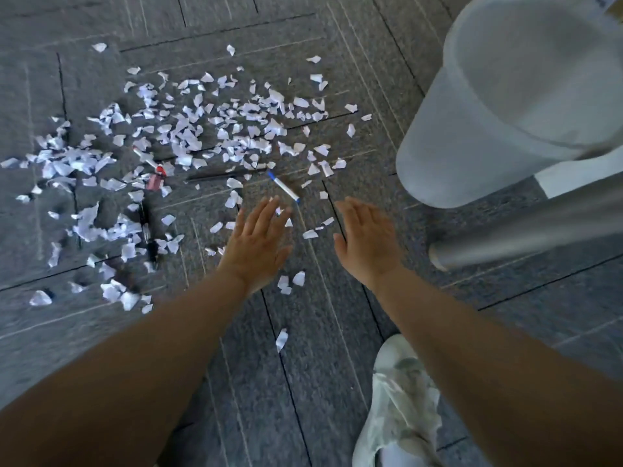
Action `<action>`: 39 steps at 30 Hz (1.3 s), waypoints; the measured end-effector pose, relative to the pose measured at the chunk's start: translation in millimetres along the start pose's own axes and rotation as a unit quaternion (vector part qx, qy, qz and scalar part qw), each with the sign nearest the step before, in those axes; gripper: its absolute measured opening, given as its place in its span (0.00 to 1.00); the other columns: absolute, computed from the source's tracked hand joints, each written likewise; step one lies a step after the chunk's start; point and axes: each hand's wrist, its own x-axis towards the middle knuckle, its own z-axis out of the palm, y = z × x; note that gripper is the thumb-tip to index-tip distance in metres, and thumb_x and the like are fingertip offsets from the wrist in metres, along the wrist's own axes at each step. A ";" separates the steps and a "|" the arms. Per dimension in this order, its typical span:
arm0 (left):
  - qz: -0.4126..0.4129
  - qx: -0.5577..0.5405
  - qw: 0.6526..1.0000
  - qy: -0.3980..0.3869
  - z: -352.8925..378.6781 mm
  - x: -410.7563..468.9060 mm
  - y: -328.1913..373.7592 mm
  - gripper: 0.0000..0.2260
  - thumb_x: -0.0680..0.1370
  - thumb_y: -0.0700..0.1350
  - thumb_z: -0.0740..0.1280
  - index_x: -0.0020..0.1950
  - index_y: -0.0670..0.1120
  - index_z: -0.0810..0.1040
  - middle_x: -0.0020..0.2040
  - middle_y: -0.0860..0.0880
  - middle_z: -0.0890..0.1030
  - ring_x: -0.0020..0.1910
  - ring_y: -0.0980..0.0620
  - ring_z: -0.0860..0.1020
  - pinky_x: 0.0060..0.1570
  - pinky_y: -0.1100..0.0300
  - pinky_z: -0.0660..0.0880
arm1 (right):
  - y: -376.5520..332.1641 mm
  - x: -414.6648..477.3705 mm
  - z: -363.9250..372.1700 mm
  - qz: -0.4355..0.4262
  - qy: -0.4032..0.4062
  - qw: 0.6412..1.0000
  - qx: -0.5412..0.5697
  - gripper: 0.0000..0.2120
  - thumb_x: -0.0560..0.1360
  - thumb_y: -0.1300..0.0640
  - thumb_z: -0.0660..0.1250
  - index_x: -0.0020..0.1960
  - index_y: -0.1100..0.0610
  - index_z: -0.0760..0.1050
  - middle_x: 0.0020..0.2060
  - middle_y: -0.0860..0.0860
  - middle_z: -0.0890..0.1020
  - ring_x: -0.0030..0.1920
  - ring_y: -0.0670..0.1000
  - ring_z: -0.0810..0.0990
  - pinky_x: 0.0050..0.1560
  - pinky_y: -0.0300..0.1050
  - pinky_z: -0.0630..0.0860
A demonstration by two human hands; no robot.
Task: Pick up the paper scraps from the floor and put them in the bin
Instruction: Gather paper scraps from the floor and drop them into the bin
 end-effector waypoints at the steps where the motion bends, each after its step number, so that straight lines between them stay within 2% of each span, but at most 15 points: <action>1: -0.001 -0.004 1.000 -0.011 10.7 -6.8 0.0 0.28 0.80 0.54 0.53 0.75 0.47 0.45 0.76 0.47 0.43 0.75 0.48 0.40 0.72 0.46 0.41 | 0.6 -6.4 11.4 0.002 -0.010 1.000 -0.003 0.25 0.74 0.57 0.65 0.69 0.61 0.65 0.67 0.61 0.69 0.66 0.63 0.67 0.62 0.62 0.67; 4: 0.003 0.011 0.999 -0.049 44.9 -31.9 -0.1 0.33 0.78 0.59 0.52 0.75 0.48 0.40 0.76 0.48 0.38 0.74 0.49 0.36 0.72 0.47 0.39 | 8.9 -25.4 48.2 0.023 -0.040 0.999 -0.018 0.28 0.75 0.54 0.63 0.72 0.59 0.59 0.71 0.61 0.62 0.70 0.64 0.60 0.66 0.63 0.62; 9: 0.096 0.065 0.985 -0.126 108.4 -79.7 1.4 0.42 0.67 0.73 0.46 0.69 0.54 0.27 0.69 0.50 0.26 0.69 0.48 0.28 0.69 0.45 0.34 | 32.4 -57.9 91.9 0.156 -0.107 0.981 -0.045 0.32 0.78 0.43 0.52 0.75 0.53 0.42 0.75 0.57 0.42 0.74 0.61 0.42 0.73 0.57 0.46; 11: 0.086 0.076 0.985 -0.129 122.7 -87.8 2.6 0.42 0.71 0.70 0.54 0.74 0.50 0.37 0.71 0.48 0.32 0.71 0.46 0.33 0.70 0.42 0.39 | 38.4 -70.9 97.2 0.177 -0.121 0.976 -0.032 0.33 0.79 0.45 0.53 0.75 0.56 0.41 0.75 0.58 0.41 0.74 0.61 0.42 0.74 0.54 0.45; 12: 0.077 0.077 0.987 -0.118 123.7 -89.9 4.8 0.40 0.72 0.67 0.59 0.75 0.47 0.49 0.74 0.45 0.39 0.73 0.43 0.40 0.70 0.40 0.45 | 40.1 -76.6 99.7 0.174 -0.131 0.976 -0.031 0.33 0.79 0.46 0.54 0.75 0.58 0.41 0.75 0.58 0.41 0.74 0.60 0.42 0.74 0.53 0.45; 14: 0.076 0.073 0.991 -0.078 123.6 -91.9 8.4 0.31 0.66 0.62 0.70 0.62 0.45 0.75 0.72 0.40 0.64 0.70 0.39 0.63 0.64 0.38 0.62 | 38.5 -85.6 103.0 0.164 -0.145 0.975 -0.029 0.32 0.80 0.50 0.53 0.75 0.60 0.41 0.75 0.57 0.42 0.74 0.58 0.42 0.73 0.50 0.47; 15: 0.086 0.081 0.991 -0.070 125.6 -92.6 7.9 0.26 0.62 0.61 0.73 0.53 0.46 0.79 0.66 0.40 0.73 0.64 0.39 0.72 0.58 0.39 0.69 | 36.6 -88.3 105.3 0.162 -0.145 0.976 -0.018 0.30 0.80 0.52 0.53 0.75 0.61 0.42 0.75 0.56 0.42 0.74 0.57 0.41 0.73 0.49 0.49; 17: 0.089 0.086 0.991 -0.052 127.4 -93.8 6.6 0.21 0.59 0.59 0.76 0.44 0.47 0.81 0.56 0.42 0.80 0.54 0.41 0.79 0.50 0.45 0.76 | 31.2 -88.9 109.8 0.152 -0.131 0.980 0.007 0.28 0.81 0.56 0.52 0.75 0.61 0.43 0.75 0.55 0.43 0.75 0.55 0.41 0.72 0.48 0.53; 21: 0.044 0.046 0.998 0.004 121.9 -91.3 3.4 0.13 0.64 0.52 0.74 0.42 0.46 0.80 0.49 0.44 0.80 0.47 0.43 0.80 0.46 0.49 0.78 | 13.2 -85.6 117.0 0.043 -0.122 0.991 0.039 0.28 0.79 0.62 0.54 0.74 0.62 0.44 0.75 0.56 0.45 0.75 0.53 0.43 0.73 0.48 0.57; 24: -0.032 -0.025 0.999 0.033 108.0 -76.1 3.4 0.11 0.73 0.51 0.65 0.47 0.44 0.77 0.55 0.43 0.76 0.54 0.42 0.75 0.56 0.48 0.72 | -4.1 -78.7 115.0 -0.024 -0.125 0.989 0.077 0.30 0.79 0.62 0.54 0.75 0.59 0.42 0.75 0.51 0.42 0.72 0.53 0.59 0.56 0.39 0.74; 26: -0.076 -0.065 0.994 0.035 98.8 -60.3 2.7 0.13 0.76 0.52 0.61 0.55 0.45 0.74 0.62 0.45 0.70 0.62 0.45 0.69 0.64 0.50 0.65 | -7.9 -66.8 110.5 0.007 -0.099 0.988 0.114 0.30 0.79 0.60 0.54 0.75 0.58 0.41 0.75 0.51 0.40 0.68 0.53 0.66 0.48 0.37 0.74; 29: -0.077 -0.072 0.994 -0.019 99.4 -39.9 -2.3 0.27 0.78 0.57 0.56 0.73 0.49 0.54 0.75 0.47 0.52 0.74 0.44 0.51 0.72 0.47 0.48 | 6.4 -43.3 103.2 0.078 -0.049 0.990 0.111 0.32 0.79 0.54 0.55 0.75 0.58 0.40 0.75 0.52 0.40 0.75 0.53 0.48 0.66 0.43 0.65; 32: 0.017 -0.012 0.996 -0.086 106.8 -29.2 -1.7 0.34 0.75 0.65 0.51 0.71 0.56 0.33 0.73 0.48 0.33 0.70 0.44 0.31 0.69 0.44 0.36 | 31.5 -19.3 96.3 0.119 -0.061 0.990 0.049 0.34 0.79 0.49 0.56 0.75 0.57 0.40 0.75 0.55 0.41 0.75 0.54 0.40 0.74 0.52 0.50; 35: 0.049 0.022 0.992 -0.114 116.6 -17.8 3.6 0.33 0.75 0.67 0.48 0.72 0.57 0.34 0.72 0.48 0.30 0.68 0.43 0.27 0.67 0.42 0.33 | 49.6 9.0 93.7 0.138 -0.091 0.986 -0.012 0.36 0.78 0.42 0.54 0.75 0.57 0.39 0.75 0.56 0.40 0.74 0.55 0.39 0.74 0.53 0.44; 39: -0.034 0.040 0.995 -0.079 114.7 -0.1 -6.8 0.28 0.78 0.61 0.43 0.72 0.55 0.32 0.69 0.47 0.27 0.68 0.45 0.27 0.65 0.44 0.30 | 45.6 44.1 98.3 0.101 -0.142 0.984 -0.030 0.35 0.78 0.40 0.50 0.75 0.56 0.38 0.75 0.55 0.38 0.74 0.55 0.36 0.72 0.52 0.39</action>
